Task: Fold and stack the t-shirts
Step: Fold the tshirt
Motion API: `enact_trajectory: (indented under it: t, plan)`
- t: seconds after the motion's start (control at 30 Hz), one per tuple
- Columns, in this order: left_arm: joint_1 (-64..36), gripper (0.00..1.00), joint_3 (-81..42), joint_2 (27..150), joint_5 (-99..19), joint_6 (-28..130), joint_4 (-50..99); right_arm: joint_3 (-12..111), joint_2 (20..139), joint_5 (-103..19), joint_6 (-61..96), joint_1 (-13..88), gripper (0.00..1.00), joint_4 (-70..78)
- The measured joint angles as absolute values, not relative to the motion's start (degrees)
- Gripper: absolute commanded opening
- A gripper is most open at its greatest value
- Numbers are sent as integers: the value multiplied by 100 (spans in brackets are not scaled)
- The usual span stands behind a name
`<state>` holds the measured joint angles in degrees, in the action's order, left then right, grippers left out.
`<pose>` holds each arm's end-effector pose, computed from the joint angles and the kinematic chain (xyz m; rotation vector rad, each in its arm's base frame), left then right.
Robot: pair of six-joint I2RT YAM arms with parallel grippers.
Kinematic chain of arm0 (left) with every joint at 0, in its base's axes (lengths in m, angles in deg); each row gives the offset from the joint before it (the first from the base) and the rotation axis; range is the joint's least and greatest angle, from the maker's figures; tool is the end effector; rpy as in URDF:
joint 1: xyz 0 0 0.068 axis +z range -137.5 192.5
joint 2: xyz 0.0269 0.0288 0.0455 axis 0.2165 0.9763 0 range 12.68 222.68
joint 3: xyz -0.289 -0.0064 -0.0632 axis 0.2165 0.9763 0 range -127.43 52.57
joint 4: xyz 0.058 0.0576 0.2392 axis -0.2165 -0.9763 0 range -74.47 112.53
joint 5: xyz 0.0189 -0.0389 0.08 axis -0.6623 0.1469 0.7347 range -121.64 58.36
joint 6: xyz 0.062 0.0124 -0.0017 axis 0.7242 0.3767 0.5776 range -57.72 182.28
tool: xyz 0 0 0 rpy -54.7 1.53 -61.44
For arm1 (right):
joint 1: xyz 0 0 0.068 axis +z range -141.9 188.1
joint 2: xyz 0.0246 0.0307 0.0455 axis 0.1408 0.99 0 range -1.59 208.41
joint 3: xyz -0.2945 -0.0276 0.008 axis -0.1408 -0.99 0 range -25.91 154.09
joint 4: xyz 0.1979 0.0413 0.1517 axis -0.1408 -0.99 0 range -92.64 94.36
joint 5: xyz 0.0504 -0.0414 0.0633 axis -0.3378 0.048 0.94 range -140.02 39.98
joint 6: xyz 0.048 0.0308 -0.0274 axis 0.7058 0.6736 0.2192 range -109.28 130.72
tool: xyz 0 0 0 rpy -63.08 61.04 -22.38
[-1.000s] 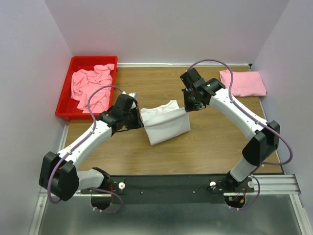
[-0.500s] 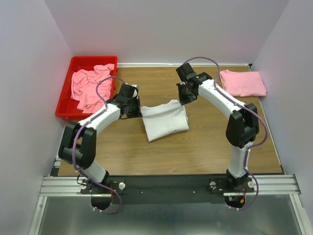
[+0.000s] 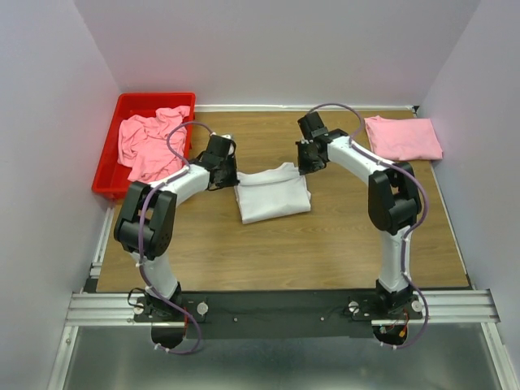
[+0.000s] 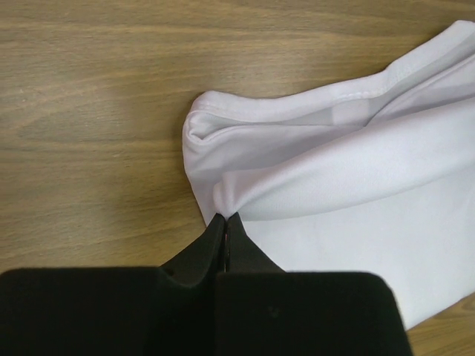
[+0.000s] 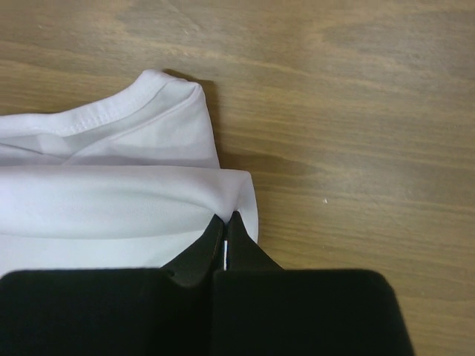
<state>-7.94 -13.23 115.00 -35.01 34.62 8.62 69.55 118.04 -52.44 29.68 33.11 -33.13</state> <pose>0.3595 -0.1370 0.2082 -0.1310 2.4963 -0.4338 0.4178 0.1926 0.2139 -0.1264 2.6577 0.1994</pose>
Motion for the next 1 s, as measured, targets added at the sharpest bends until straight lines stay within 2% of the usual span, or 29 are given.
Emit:
enact_trajectory:
  t: [0.27,0.63,1.0]
  plan:
    - [-775,0,-805,11479,-3346,3150,1334,6527,11752,-5041,2856,3311,1,-2638]
    - [-755,0,-91,11162,-3244,2723,1967,5659,11022,-4271,2574,3311,1,-1503]
    - [-733,0,281,11059,-3235,2566,2424,5502,11373,-3460,2435,3309,1,-719]
